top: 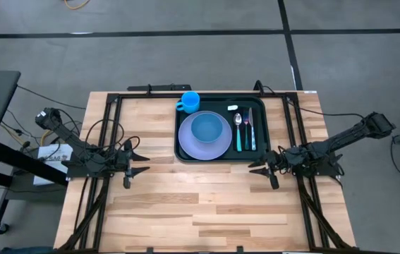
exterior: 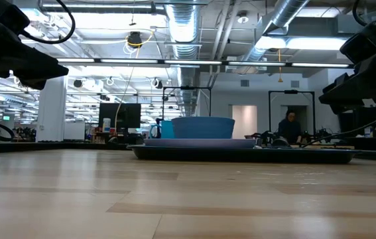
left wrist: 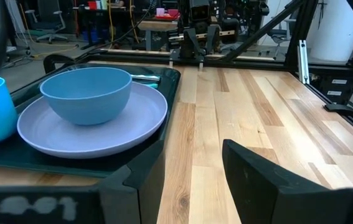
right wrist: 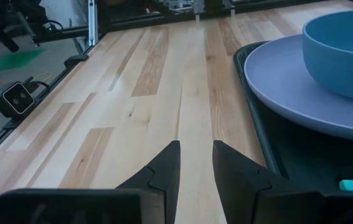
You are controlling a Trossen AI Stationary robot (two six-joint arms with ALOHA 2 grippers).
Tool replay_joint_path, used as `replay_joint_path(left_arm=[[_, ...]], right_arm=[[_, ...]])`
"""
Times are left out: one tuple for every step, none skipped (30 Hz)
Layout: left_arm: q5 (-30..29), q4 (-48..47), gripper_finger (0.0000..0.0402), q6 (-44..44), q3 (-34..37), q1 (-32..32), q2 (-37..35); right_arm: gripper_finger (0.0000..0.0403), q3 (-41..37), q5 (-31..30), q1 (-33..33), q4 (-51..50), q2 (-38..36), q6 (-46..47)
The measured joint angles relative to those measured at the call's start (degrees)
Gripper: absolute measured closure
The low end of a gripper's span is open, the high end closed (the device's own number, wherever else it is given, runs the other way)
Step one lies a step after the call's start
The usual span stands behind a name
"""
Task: Set up tray
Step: Return to Home Position
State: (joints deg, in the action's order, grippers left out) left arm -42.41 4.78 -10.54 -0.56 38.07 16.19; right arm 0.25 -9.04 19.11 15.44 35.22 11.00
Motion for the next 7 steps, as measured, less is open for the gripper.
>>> replay_joint_path(left_arm=[[0.0,0.0,0.0253,0.0,0.0,0.0,0.0],[0.0,0.0,0.0253,0.0,0.0,0.0,0.0],[0.0,0.0,0.0253,0.2,0.0,0.0,0.0],[0.0,0.0,0.0253,0.2,0.0,0.0,0.0],[0.0,0.0,0.0253,0.2,0.0,0.0,0.0],[0.0,0.0,0.0253,0.2,0.0,0.0,0.0],[0.0,0.0,0.0253,0.2,0.0,0.0,0.0]], right_arm=[[0.0316,0.0,0.0,0.0,0.0,0.0,0.0],[0.0316,0.0,0.0,0.0,0.0,0.0,0.0],[0.0316,0.0,0.0,0.0,0.0,0.0,0.0],[0.0316,0.0,0.0,0.0,0.0,0.0,0.0],[0.0316,0.0,0.0,0.0,0.0,0.0,0.0],[0.0316,0.0,0.0,0.0,0.0,0.0,0.0],[0.0316,0.0,0.0,0.0,0.0,0.0,0.0]])
